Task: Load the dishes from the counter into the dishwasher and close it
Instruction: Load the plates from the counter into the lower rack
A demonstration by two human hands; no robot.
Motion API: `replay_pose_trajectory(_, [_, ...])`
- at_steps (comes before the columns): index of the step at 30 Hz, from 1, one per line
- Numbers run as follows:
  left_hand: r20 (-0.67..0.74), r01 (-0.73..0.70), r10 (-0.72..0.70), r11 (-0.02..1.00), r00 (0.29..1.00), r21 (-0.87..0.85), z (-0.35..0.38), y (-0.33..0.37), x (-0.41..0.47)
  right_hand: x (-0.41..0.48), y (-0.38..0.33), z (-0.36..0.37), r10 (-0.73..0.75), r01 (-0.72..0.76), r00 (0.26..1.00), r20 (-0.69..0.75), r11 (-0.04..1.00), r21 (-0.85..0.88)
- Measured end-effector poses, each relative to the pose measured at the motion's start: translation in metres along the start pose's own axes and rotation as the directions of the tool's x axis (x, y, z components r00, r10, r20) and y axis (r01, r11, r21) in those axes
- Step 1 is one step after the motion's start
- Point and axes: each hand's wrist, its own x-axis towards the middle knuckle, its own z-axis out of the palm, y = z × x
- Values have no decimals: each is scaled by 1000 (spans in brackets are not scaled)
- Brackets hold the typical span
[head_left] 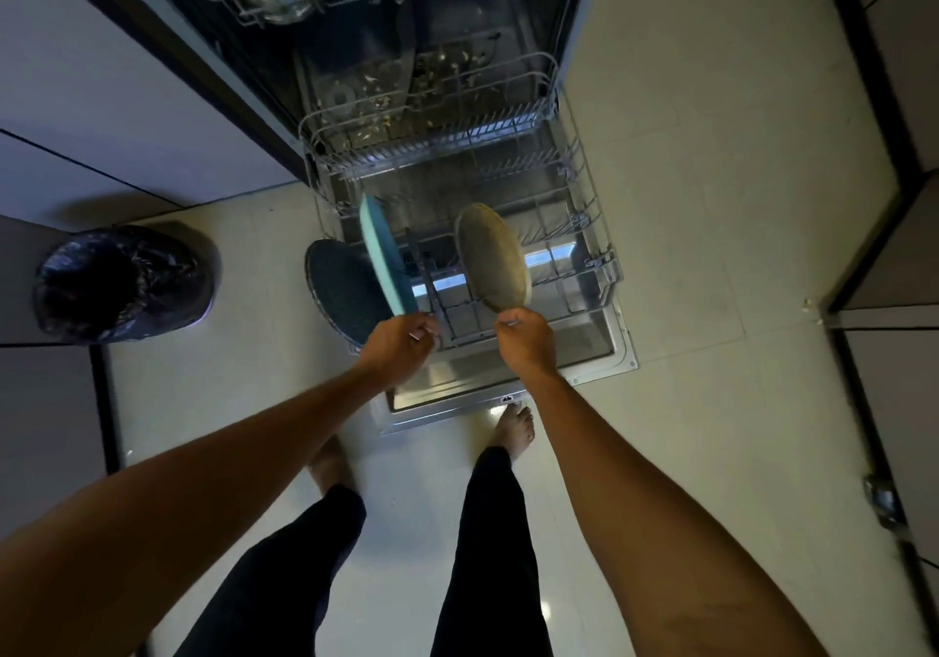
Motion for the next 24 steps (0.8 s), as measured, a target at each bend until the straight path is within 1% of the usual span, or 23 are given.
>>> replay_pose_trajectory(2, [-20, -17, 17, 1000, 1000, -9, -26, -18, -13, -21, -19, 22, -36, 37, 999, 22, 999, -34])
replay_pose_trajectory(4, [-50, -18, 17, 999, 999, -30, -55, -43, -27, -40, -42, 50, -79, 83, 996, 41, 991, -108])
replay_pose_trajectory(7, [-107, -10, 6, 999, 994, -34, -110, -84, -53, -70, -88, 96, -136, 139, 990, 30, 969, -205])
replay_pose_trajectory(10, [-132, -11, 5, 999, 991, -43, -173, -130, -84, -101, -146, 140, -235, 250, 968, 83, 913, -324])
replay_pose_trajectory(11, [-147, 2, -7, 999, 989, -34, -200, -149, -97, -115, -174, 157, -298, 318, 948, 113, 873, -369])
replay_pose_trajectory(12, [-172, 7, -10, 1000, 985, -19, -222, -159, -106, -120, -196, 166, -312, 346, 938, 150, 849, -400])
replay_pose_trajectory(13, [-190, 7, -10, 1000, 982, -17, -226, -165, -104, -120, -202, 165, -324, 362, 932, 161, 836, -412])
replay_pose_trajectory(14, [-262, 17, -27, 999, 965, -41, -270, -185, -126, -139, -246, 187, -389, 439, 899, 204, 786, -435])
replay_pose_trajectory(16, [-326, 30, -52, 997, 944, -71, -306, -201, -142, -156, -285, 200, -425, 482, 876, 229, 746, -459])
replay_pose_trajectory(17, [-386, 47, -81, 994, 919, -98, -345, -213, -160, -175, -326, 217, -483, 541, 839, 250, 700, -466])
replay_pose_trajectory(19, [-469, 36, -79, 994, 880, -101, -384, -219, -173, -190, -370, 228, -536, 583, 806, 251, 646, -493])
replay_pose_trajectory(21, [-586, 37, -124, 987, 801, -158, -438, -233, -201, -220, -430, 250, -608, 659, 737, 295, 547, -516])
replay_pose_trajectory(23, [-630, 19, -158, 975, 760, -221, -472, -244, -215, -238, -474, 261, -658, 702, 685, 315, 479, -527])
replay_pose_trajectory(24, [-664, 10, -179, 968, 726, -250, -496, -248, -222, -244, -502, 270, -689, 728, 647, 327, 431, -532])
